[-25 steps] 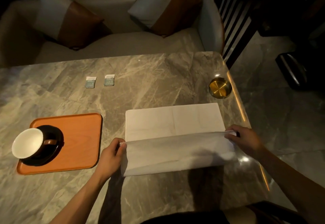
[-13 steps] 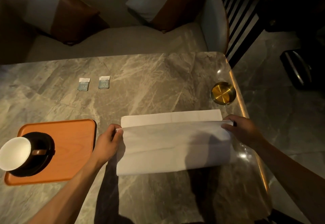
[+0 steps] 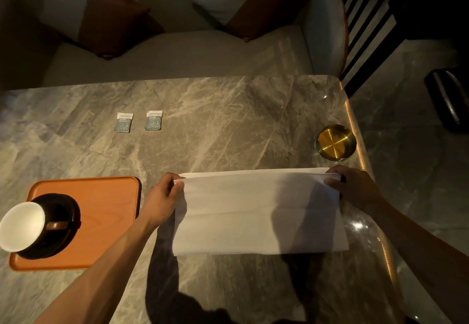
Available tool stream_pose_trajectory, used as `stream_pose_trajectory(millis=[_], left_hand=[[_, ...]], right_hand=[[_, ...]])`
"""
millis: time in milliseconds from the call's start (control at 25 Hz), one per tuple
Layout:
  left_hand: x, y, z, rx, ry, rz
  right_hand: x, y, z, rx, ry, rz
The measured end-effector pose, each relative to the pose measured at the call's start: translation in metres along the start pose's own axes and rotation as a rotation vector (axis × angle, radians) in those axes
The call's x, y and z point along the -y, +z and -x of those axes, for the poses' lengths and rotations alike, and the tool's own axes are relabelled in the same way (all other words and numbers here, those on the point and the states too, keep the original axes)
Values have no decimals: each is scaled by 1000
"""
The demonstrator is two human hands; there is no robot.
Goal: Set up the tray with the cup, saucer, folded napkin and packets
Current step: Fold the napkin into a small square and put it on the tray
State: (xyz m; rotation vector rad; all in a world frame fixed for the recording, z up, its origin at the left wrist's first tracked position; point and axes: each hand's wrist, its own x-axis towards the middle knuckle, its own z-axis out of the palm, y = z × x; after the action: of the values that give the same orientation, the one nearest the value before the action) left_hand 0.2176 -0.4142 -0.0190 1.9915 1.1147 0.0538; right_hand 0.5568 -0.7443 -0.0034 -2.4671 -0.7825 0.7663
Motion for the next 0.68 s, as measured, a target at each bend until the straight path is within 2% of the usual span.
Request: stream_pose_trajectory(millis=[160, 360, 680], left_hand=[[0, 7, -12, -19, -28, -18], [4, 17, -17, -73, -63, -30], [5, 21, -20, -79, -65, -117]], right_hand=[[-6, 8, -10, -41, 29, 78], [-9, 16, -15, -111, 37, 67], [-1, 19, -18, -137, 29, 80]])
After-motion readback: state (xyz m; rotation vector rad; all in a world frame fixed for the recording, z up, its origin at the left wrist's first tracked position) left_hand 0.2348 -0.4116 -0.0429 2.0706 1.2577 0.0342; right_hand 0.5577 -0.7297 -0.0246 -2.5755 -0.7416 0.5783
